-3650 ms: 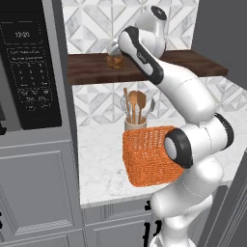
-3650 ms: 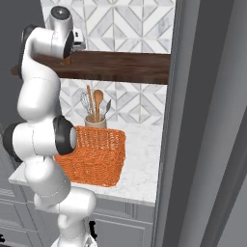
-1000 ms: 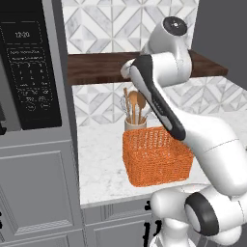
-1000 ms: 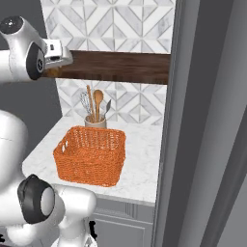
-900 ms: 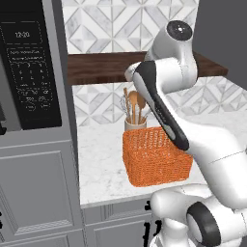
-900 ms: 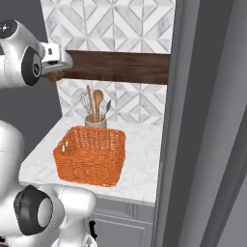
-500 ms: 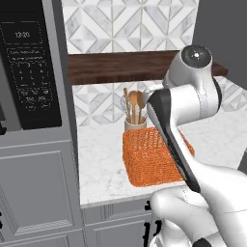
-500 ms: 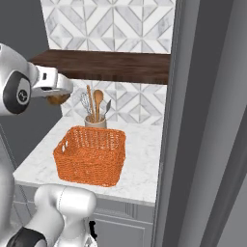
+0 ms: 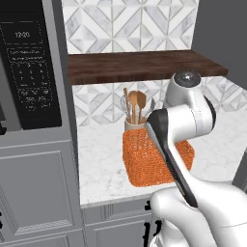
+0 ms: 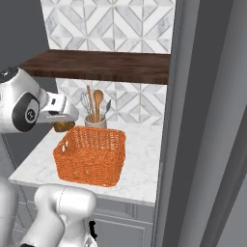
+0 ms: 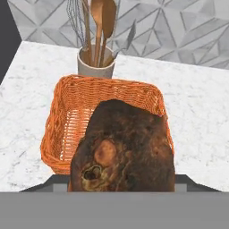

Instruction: Open the cabinet, pick up the bread from the cabinet and place it in the basket. Then move the basket to the dining counter.

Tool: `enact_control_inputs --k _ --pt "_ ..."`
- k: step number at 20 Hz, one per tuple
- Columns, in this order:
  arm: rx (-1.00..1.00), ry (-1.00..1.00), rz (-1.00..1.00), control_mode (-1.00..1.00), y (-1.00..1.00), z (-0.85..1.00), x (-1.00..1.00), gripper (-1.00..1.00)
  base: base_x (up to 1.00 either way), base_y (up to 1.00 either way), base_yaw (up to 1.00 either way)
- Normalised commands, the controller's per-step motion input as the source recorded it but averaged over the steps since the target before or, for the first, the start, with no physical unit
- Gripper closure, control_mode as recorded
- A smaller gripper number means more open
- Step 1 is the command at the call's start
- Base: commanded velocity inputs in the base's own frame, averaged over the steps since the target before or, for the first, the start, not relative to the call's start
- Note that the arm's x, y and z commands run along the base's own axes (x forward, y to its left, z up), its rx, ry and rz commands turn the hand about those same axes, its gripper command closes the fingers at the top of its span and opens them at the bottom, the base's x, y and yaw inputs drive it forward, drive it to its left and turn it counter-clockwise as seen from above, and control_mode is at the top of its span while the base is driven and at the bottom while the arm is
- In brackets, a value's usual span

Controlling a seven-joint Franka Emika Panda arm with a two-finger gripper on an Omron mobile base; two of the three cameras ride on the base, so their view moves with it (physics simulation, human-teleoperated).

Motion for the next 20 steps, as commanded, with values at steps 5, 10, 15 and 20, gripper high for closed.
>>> enact_control_inputs --k 5,10,15,20 --pt "0.00 0.30 0.00 -1.00 -0.02 -0.73 0.46 1.00 0.00 0.00 0.00" --pt "0.00 0.17 0.00 -1.00 -0.11 -0.83 0.40 1.00 0.00 0.00 0.00" --pt "0.00 0.19 0.00 -1.00 -0.01 -0.47 0.55 1.00 0.00 0.00 0.00" --pt "0.07 0.13 0.00 -1.00 -0.12 -0.16 0.50 1.00 0.00 0.00 0.00"
